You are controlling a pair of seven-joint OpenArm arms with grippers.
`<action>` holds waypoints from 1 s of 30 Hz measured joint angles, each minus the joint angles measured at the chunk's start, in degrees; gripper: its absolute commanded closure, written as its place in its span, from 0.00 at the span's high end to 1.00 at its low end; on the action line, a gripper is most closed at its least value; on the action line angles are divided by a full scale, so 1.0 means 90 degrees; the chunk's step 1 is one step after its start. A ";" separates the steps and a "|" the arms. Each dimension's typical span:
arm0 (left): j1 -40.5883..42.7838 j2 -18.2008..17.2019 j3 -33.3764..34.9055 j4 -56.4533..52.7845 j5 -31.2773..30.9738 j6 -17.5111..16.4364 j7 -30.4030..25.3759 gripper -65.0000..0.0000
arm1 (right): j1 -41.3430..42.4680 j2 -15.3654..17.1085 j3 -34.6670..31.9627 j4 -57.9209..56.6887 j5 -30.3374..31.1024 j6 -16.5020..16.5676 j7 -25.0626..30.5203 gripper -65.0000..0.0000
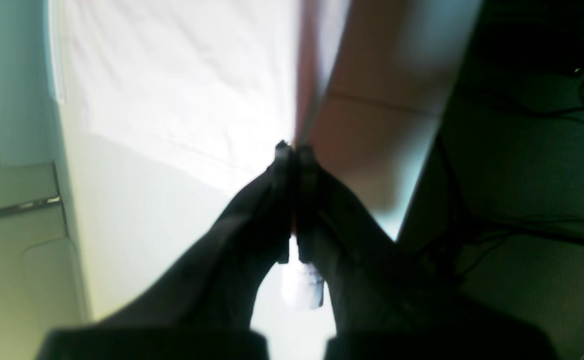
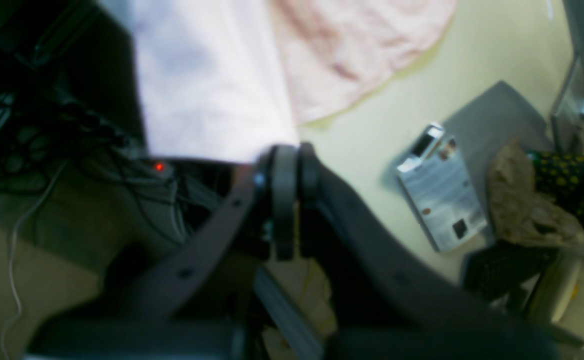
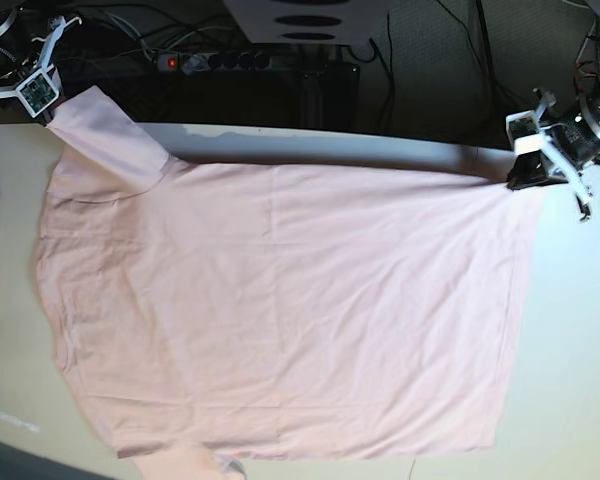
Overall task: Fold the T-shirt properly
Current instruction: 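Pull both held corners apart and away from the shirt body, then release the sleeve with the right gripper and move it to the collar corner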
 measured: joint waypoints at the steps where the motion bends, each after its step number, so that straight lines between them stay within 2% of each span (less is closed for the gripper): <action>1: 0.0068 0.0000 -0.0061 0.0002 0.0000 -0.0019 -0.0002 0.00 | -0.0002 -0.0090 0.0056 0.0007 0.0005 0.0007 -0.0005 0.00; 4: 0.0194 0.0007 -0.0260 0.0000 -0.0005 -0.0124 -0.0046 0.00 | -0.0002 -0.0342 0.0267 0.0007 0.0005 0.0187 -0.0104 0.00; 6: 0.0185 0.0000 -0.0376 0.0000 -0.0114 -0.0134 -0.0085 0.00 | -0.0005 -0.0359 0.0406 0.0007 0.0121 0.0221 -0.0104 0.00; 11: 0.0170 0.0005 -0.0653 0.0000 -0.0187 -0.0143 -0.0678 0.00 | -0.0005 -0.0265 0.0838 0.0083 0.0335 0.0282 -0.0124 0.00; 13: 0.0061 0.0007 -0.0712 0.0000 -0.0168 -0.0155 -0.0850 0.00 | -0.0005 -0.0083 0.0988 0.0134 0.0335 0.0316 -0.0134 0.00; 17: -0.0381 0.0015 -0.0724 0.0002 -0.0168 -0.0216 -0.0928 0.00 | -0.0005 0.0517 0.1239 0.0143 0.0335 0.0359 -0.0100 0.00; 23: -0.0860 0.0017 -0.0726 0.0002 -0.0168 -0.0294 -0.0976 0.00 | -0.0022 0.1290 0.1290 0.0143 0.0138 0.0396 -0.0100 0.00; 27: -0.0884 0.0019 -0.0726 0.0002 -0.0306 -0.0323 -0.0981 0.00 | -0.0022 0.1576 0.1290 -0.0027 0.0148 0.0413 -0.0051 0.00; 30: -0.0886 0.0019 -0.0726 0.0002 -0.0396 -0.0335 -0.0984 0.00 | -0.0022 0.1588 0.1290 -0.0282 0.0192 0.0437 -0.0075 0.00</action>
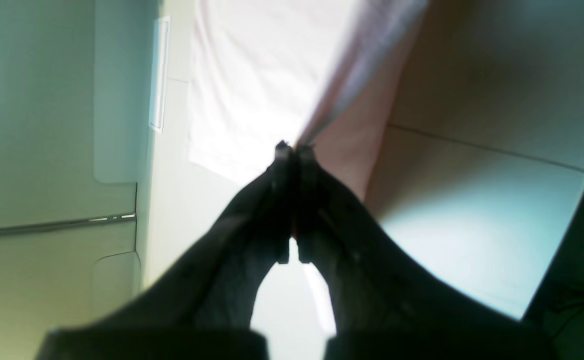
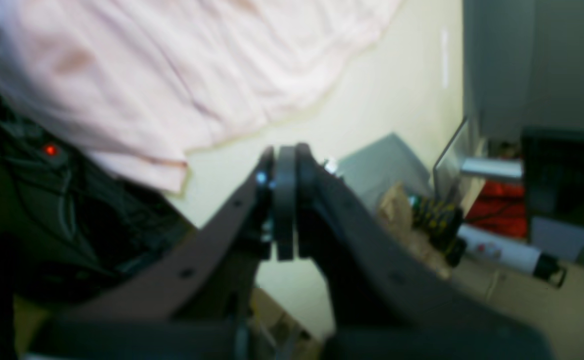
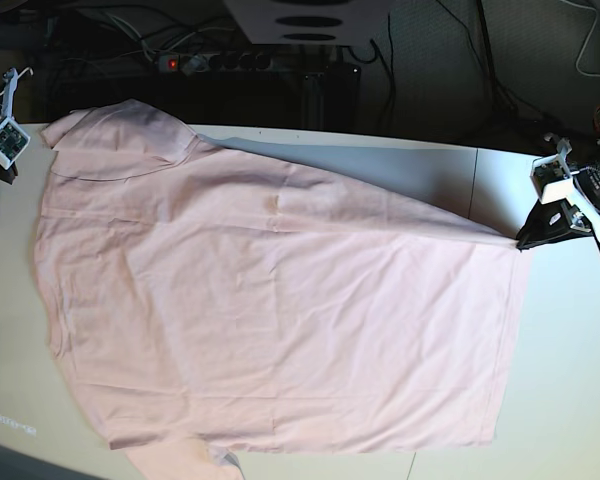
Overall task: Fold the T-shirt properly
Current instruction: 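Release the sleeve with the right gripper and move it to the collar corner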
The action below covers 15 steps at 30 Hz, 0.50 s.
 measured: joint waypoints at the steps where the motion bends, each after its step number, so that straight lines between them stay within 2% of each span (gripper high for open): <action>1: 0.0000 0.0000 0.0000 0.0000 -0.0015 -0.0010 0.0000 0.00 | 0.0000 0.0000 0.0000 -0.0068 0.0141 0.0068 -0.0002 0.00; 5: 0.0000 0.0000 0.0000 0.0000 -0.0221 -0.0015 0.0005 0.00 | 0.0000 -0.0022 0.0000 -0.0211 0.0716 0.0270 -0.0104 0.00; 11: 0.0002 0.0000 0.0000 0.0000 -0.0306 -0.0017 0.0007 0.00 | 0.0000 -0.0036 -0.0136 -0.0214 0.0952 0.0561 -0.0265 0.00; 15: 0.0000 0.0000 0.0000 0.0000 -0.0313 -0.0017 0.0005 0.00 | 0.0000 -0.0036 -0.0629 -0.0214 0.0884 0.0862 -0.0262 0.14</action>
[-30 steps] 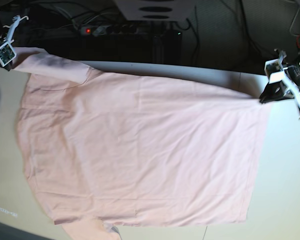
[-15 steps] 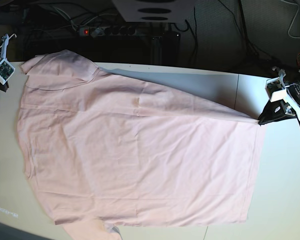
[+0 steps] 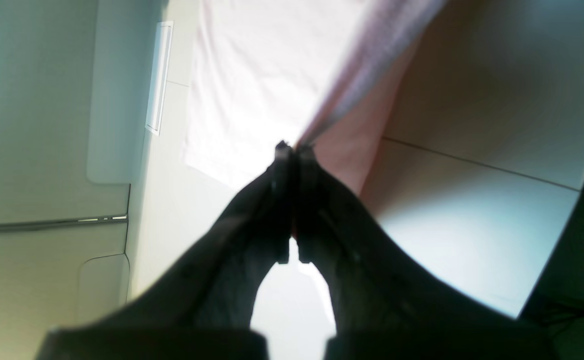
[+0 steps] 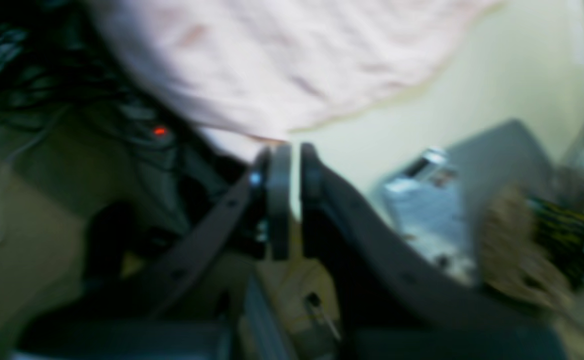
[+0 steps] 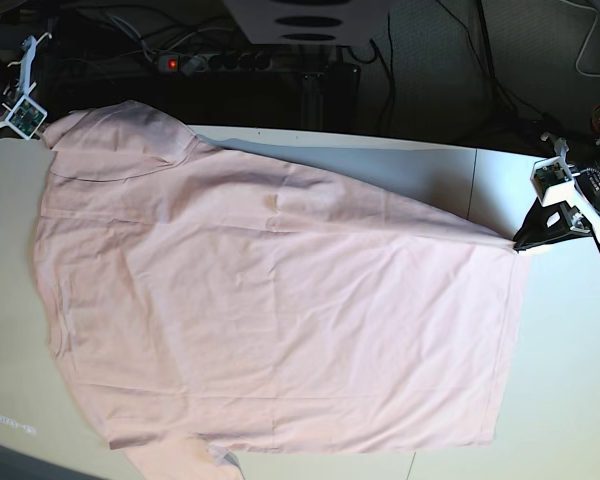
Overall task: Fold the T-shirt properly
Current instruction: 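Release the sleeve with the right gripper and move it to the collar corner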
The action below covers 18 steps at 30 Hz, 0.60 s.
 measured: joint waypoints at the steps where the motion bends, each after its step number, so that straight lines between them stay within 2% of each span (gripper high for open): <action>1: 0.0002 0.0000 0.0000 0.0000 0.0000 0.0000 0.0002 0.00 | 0.0000 0.0000 -0.0209 0.0000 -0.0189 0.0024 0.0000 0.18; 4: 0.0000 0.0002 0.0000 0.0000 -0.0007 -0.0007 0.0000 0.00 | 0.0000 0.0000 -0.0969 -0.0039 -0.0811 0.0046 0.0002 0.49; 6: 0.0000 0.0019 0.0000 0.0000 -0.0015 -0.0012 0.0002 0.00 | 0.0002 0.0000 -0.1486 -0.0165 -0.1224 0.0063 0.0075 0.61; 12: 0.0002 0.0019 0.0000 0.0000 -0.0245 -0.0019 0.0005 0.00 | 0.0002 -0.0002 -0.2433 -0.0510 -0.1882 0.0029 0.0248 0.61; 18: 0.0000 0.0019 0.0000 0.0000 -0.0420 -0.0019 0.0005 0.00 | 0.0119 -0.0002 -0.2982 -0.0561 -0.2618 -0.0291 0.0381 0.61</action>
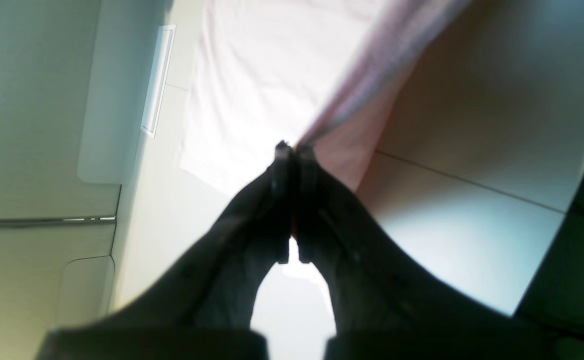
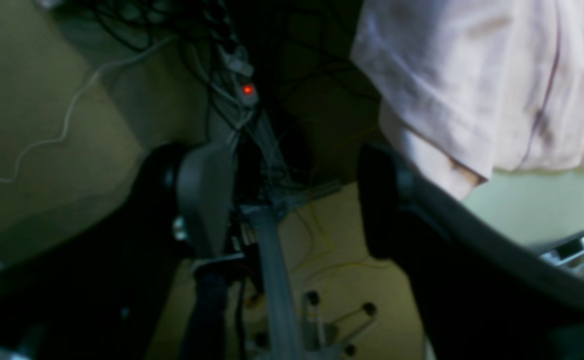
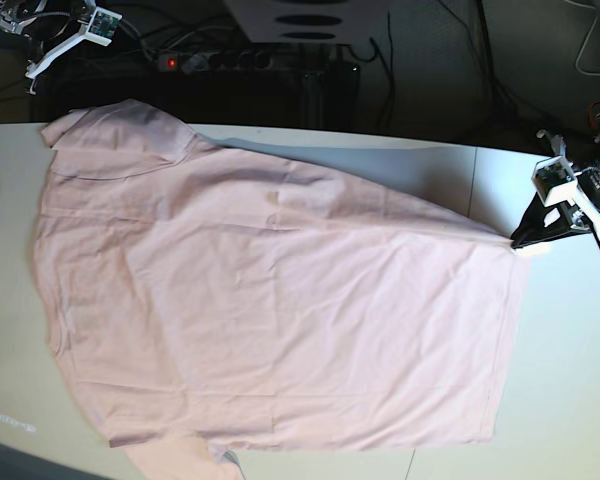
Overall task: Fold the T-shirt properly
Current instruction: 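Release the sleeve with the right gripper and move it to the collar corner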
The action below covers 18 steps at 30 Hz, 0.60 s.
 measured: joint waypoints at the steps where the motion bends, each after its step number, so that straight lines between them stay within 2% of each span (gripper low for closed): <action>1: 0.0000 0.0000 0.0000 0.0000 -0.0005 0.0000 -0.0002 0.00 | 0.0121 0.0000 -0.0153 -0.0024 -0.0112 -0.0061 0.0000 0.61; 7: 0.0000 -0.0002 0.0000 -0.0002 -0.0005 -0.0063 0.0007 0.00 | 0.1205 -0.0017 -0.1523 -0.0755 -0.0886 -0.1141 -0.0041 0.61; 11: 0.0000 0.0000 0.0000 -0.0002 -0.0002 -0.0097 0.0007 0.00 | 0.1982 -0.0087 -0.2511 -0.1430 -0.1253 -0.1603 -0.0255 0.61; 14: 0.0000 0.0000 0.0000 -0.0002 -0.0002 -0.0097 0.0019 0.00 | 0.2365 -0.0296 -0.3031 -0.1615 -0.1668 -0.2222 -0.0384 0.61; 18: 0.0000 0.0000 0.0000 -0.0002 0.0000 -0.0100 0.0022 0.00 | 0.2652 -0.0566 -0.3361 -0.1749 -0.1967 -0.2601 -0.0357 0.61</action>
